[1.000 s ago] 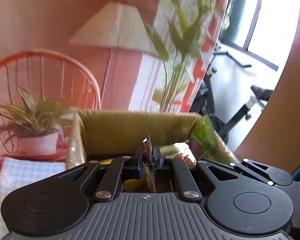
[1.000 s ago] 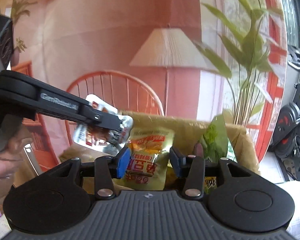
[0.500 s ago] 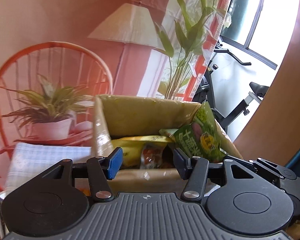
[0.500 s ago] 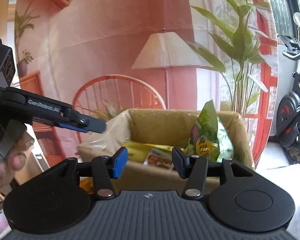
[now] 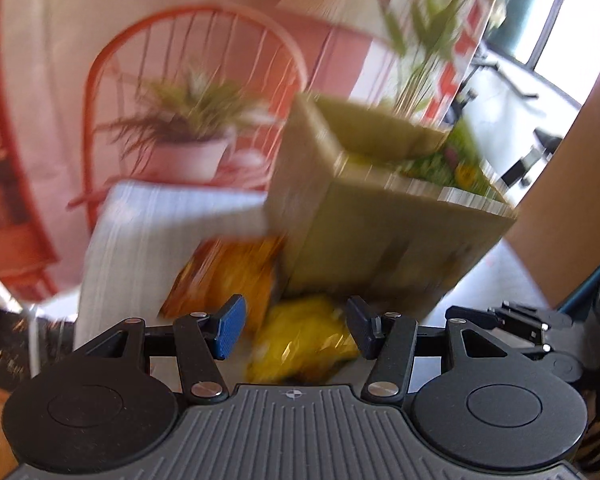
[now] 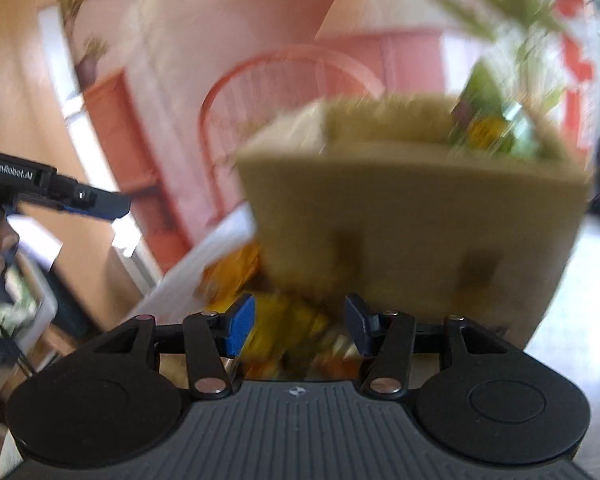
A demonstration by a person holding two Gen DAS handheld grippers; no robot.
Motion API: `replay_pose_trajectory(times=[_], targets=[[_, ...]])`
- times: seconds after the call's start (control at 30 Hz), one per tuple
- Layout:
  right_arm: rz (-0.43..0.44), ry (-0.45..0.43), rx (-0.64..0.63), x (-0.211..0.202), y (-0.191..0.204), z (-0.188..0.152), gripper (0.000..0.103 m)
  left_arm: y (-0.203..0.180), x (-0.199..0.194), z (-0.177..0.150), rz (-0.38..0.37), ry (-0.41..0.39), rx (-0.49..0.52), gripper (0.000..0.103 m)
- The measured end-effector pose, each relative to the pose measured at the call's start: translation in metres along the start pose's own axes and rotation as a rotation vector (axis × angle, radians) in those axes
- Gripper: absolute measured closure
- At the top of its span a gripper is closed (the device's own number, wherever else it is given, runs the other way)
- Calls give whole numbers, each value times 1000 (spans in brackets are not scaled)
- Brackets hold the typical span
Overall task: Organize snacks
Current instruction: 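Withdraw both grippers from the box back toward the snack pile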
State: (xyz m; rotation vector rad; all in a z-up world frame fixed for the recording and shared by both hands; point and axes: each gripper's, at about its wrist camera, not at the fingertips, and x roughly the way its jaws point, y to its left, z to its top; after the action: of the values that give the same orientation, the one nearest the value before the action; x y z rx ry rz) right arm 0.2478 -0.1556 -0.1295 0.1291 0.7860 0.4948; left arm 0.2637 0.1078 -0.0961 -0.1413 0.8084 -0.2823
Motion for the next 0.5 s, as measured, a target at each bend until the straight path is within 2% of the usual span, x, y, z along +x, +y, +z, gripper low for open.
replay_pose_trajectory(times=[0.17,0.27,0.43,0.5], targets=[[85,163,-99,41,29,-39,50,28,22,-50,60,101,-74,42],[120,243,-150,61,43,-56,50,37,30,-70,73,133,-111,39],[130,316,-211,78,54,-71,50,42,34,-91,55,160,-165,33],[129,328,-227,81,56,-73,46,39,34,-100,43,169,-188,31]])
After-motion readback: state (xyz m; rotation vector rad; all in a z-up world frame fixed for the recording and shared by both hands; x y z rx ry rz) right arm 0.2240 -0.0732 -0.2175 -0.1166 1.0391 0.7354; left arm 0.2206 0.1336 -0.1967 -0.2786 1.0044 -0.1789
